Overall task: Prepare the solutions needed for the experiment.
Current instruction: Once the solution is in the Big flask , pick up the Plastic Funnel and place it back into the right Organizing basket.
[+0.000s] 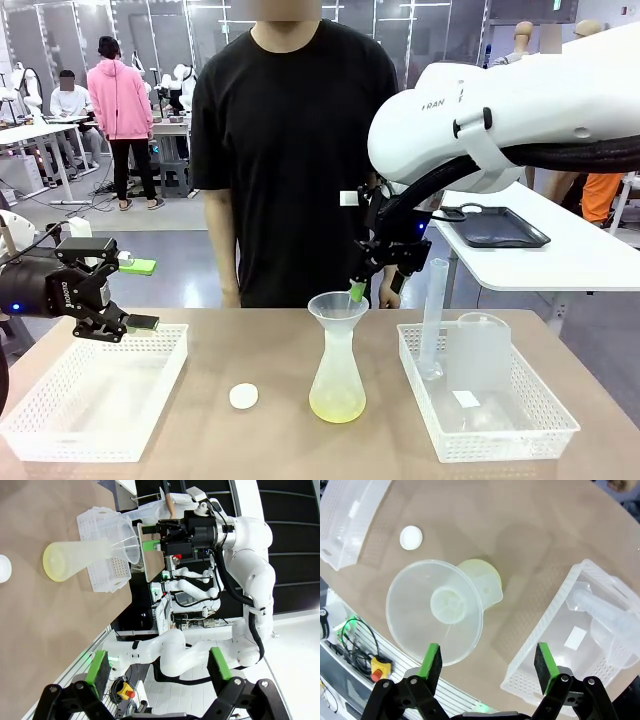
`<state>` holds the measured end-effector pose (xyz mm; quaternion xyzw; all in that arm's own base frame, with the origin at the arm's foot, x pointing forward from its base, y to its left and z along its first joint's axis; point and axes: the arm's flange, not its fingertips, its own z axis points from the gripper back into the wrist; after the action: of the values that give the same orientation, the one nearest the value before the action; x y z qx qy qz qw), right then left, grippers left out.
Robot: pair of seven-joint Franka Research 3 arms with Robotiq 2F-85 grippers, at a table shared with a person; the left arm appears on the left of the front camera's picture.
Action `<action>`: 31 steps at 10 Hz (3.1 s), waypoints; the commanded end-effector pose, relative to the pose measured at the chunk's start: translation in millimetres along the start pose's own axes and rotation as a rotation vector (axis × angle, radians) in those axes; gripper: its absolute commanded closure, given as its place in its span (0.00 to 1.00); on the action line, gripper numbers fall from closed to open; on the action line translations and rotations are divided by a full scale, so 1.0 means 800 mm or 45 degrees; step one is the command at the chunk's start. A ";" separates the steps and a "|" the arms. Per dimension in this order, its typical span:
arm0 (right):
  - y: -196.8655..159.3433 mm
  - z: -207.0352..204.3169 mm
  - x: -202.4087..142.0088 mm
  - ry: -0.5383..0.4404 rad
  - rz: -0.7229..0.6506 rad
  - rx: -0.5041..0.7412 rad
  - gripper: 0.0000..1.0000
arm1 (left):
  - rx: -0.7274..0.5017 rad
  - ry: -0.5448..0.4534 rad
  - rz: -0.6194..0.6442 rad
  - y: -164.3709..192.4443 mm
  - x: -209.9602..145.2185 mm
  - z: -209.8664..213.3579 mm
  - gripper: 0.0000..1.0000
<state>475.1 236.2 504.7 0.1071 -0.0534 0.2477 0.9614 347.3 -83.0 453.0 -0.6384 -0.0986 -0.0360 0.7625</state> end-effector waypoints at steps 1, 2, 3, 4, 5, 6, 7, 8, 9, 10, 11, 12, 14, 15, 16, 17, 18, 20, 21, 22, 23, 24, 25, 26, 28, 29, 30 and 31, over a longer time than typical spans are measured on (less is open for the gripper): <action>0.003 -0.014 0.002 0.013 -0.077 0.054 0.07 | -0.018 0.007 0.003 -0.002 0.001 0.000 0.00; 0.000 -0.023 0.002 0.009 -0.112 0.068 0.07 | -0.018 0.007 0.003 -0.002 0.001 0.000 0.00; -0.005 -0.029 0.003 -0.013 -0.157 0.080 0.07 | -0.018 0.007 0.003 -0.002 0.001 0.000 0.00; -0.007 -0.034 0.004 -0.024 -0.176 0.102 0.07 | -0.018 0.007 0.003 -0.002 0.001 0.000 0.00; -0.006 -0.036 0.006 -0.037 -0.193 0.108 0.07 | -0.018 0.007 0.003 -0.002 0.001 0.000 0.00; -0.006 -0.040 0.008 -0.044 -0.227 0.102 0.07 | -0.018 0.007 0.003 -0.002 0.001 0.000 0.00; -0.008 -0.042 0.010 -0.057 -0.253 0.107 0.07 | -0.018 0.007 0.003 -0.002 0.001 0.000 0.00; -0.007 -0.044 0.011 -0.054 -0.281 0.113 0.07 | -0.018 0.007 0.003 -0.002 0.001 0.000 0.00; -0.011 -0.036 0.009 -0.023 -0.185 0.109 0.07 | -0.018 0.007 0.003 -0.002 0.001 0.000 0.00; -0.011 -0.036 0.009 -0.023 -0.185 0.109 0.07 | -0.018 0.007 0.003 -0.002 0.001 0.000 0.00; -0.011 -0.036 0.009 -0.023 -0.185 0.109 0.07 | -0.018 0.007 0.003 -0.002 0.001 0.000 0.00; -0.011 -0.036 0.009 -0.023 -0.185 0.109 0.07 | -0.018 0.007 0.003 -0.002 0.001 0.000 0.00; -0.011 -0.036 0.009 -0.023 -0.185 0.109 0.07 | -0.018 0.007 0.003 -0.002 0.001 0.000 0.00; -0.011 -0.036 0.009 -0.023 -0.185 0.109 0.07 | -0.018 0.007 0.003 -0.002 0.001 0.000 0.00; -0.011 -0.036 0.009 -0.023 -0.185 0.109 0.07 | -0.018 0.007 0.003 -0.002 0.001 0.000 0.00; -0.011 -0.036 0.009 -0.023 -0.185 0.109 0.07 | -0.018 0.007 0.003 -0.002 0.001 0.000 0.00; -0.011 -0.038 0.010 -0.024 -0.206 0.109 0.07 | -0.018 0.007 0.003 -0.002 0.001 0.000 0.00; -0.005 -0.041 0.016 -0.007 -0.251 0.108 0.07 | -0.018 0.007 0.003 -0.002 0.001 0.000 0.00; -0.004 -0.042 0.017 -0.006 -0.269 0.103 0.07 | -0.018 0.007 0.003 -0.002 0.001 0.000 0.00; -0.003 -0.044 0.015 0.012 -0.269 0.095 0.10 | -0.018 0.007 0.003 -0.002 0.001 0.000 0.00; -0.003 -0.044 0.015 0.009 -0.275 0.108 0.26 | -0.018 0.007 0.003 -0.002 0.001 0.000 0.00; -0.002 -0.043 0.016 0.008 -0.283 0.115 0.28 | -0.018 0.007 0.003 -0.002 0.001 0.000 0.00; -0.002 -0.042 0.017 0.003 -0.298 0.121 0.44 | -0.018 0.007 0.003 -0.002 0.001 0.000 0.00; -0.001 -0.040 0.018 -0.002 -0.308 0.116 0.47 | -0.018 0.007 0.003 -0.002 0.001 0.000 0.00; 0.002 -0.038 0.018 -0.007 -0.304 0.135 0.65 | -0.018 0.007 0.003 -0.002 0.001 0.000 0.00; 0.001 -0.038 0.019 0.005 -0.309 0.141 0.81 | -0.018 0.007 0.003 -0.002 0.001 0.000 0.00; 0.001 -0.039 0.019 0.018 -0.309 0.139 0.84 | -0.018 0.007 0.003 -0.002 0.001 0.000 0.00; 0.001 -0.040 0.019 0.022 -0.311 0.143 0.99 | -0.018 0.007 0.003 -0.002 0.001 0.000 0.00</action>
<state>487.5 246.2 476.4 0.1610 -0.0275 0.1465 0.9756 347.3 -83.0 453.0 -0.6384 -0.0986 -0.0360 0.7625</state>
